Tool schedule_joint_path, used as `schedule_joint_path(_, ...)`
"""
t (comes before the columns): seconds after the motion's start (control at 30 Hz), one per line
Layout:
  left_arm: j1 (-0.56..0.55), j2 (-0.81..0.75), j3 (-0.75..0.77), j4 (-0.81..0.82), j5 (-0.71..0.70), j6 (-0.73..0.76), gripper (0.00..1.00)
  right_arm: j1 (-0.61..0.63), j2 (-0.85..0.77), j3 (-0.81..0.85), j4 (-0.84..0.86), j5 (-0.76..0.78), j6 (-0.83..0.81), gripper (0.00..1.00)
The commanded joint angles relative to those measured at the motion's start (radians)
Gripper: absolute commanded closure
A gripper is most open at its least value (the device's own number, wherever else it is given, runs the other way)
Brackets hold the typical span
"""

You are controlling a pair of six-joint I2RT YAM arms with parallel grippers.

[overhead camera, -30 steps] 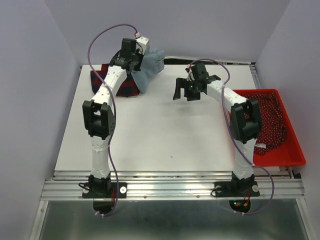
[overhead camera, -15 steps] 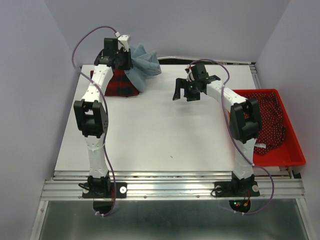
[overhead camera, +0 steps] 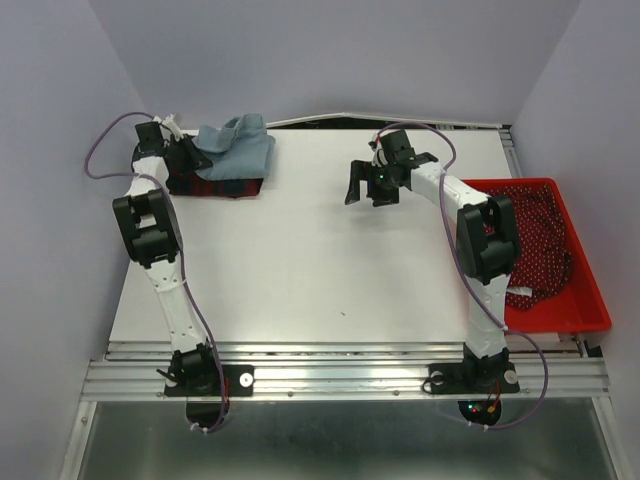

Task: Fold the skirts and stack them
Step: Neatly place the folded skirt to the corner

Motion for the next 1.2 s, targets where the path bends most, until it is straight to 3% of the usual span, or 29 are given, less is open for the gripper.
schedule_joint_path(0.0,-0.022,0.020,0.052,0.024,-0.018,0.034,0.82,0.002,0.014,0.005,0.019,-0.012,-0.019,0.00)
schedule_joint_path(0.27,-0.022,-0.019,-0.032,0.056,-0.035,0.005,0.63,0.002,0.017,0.014,0.008,-0.016,-0.025,0.00)
schedule_joint_path(0.37,-0.022,-0.072,-0.074,0.065,-0.066,0.033,0.45,0.002,0.011,0.011,0.006,-0.016,-0.030,0.00)
schedule_joint_path(0.47,-0.024,-0.137,-0.107,0.079,-0.113,0.069,0.42,0.002,0.003,0.008,0.005,-0.015,-0.030,0.00)
schedule_joint_path(0.5,-0.024,-0.163,-0.109,0.078,-0.142,0.077,0.36,0.002,0.003,0.008,0.003,-0.016,-0.028,0.00)
schedule_joint_path(0.53,-0.024,-0.174,-0.100,0.073,-0.153,0.094,0.17,0.002,0.003,0.008,0.005,-0.016,-0.030,0.00)
schedule_joint_path(0.93,-0.037,-0.446,-0.215,0.142,-0.369,0.204,0.11,0.002,-0.023,0.016,-0.021,0.010,-0.105,0.00)
schedule_joint_path(1.0,-0.045,-0.484,-0.228,0.157,-0.344,0.240,0.11,0.002,-0.040,0.010,-0.021,0.017,-0.117,0.00)
schedule_joint_path(1.17,-0.094,-0.468,-0.215,0.130,-0.291,0.326,0.27,0.002,-0.061,-0.012,-0.020,0.016,-0.153,0.00)
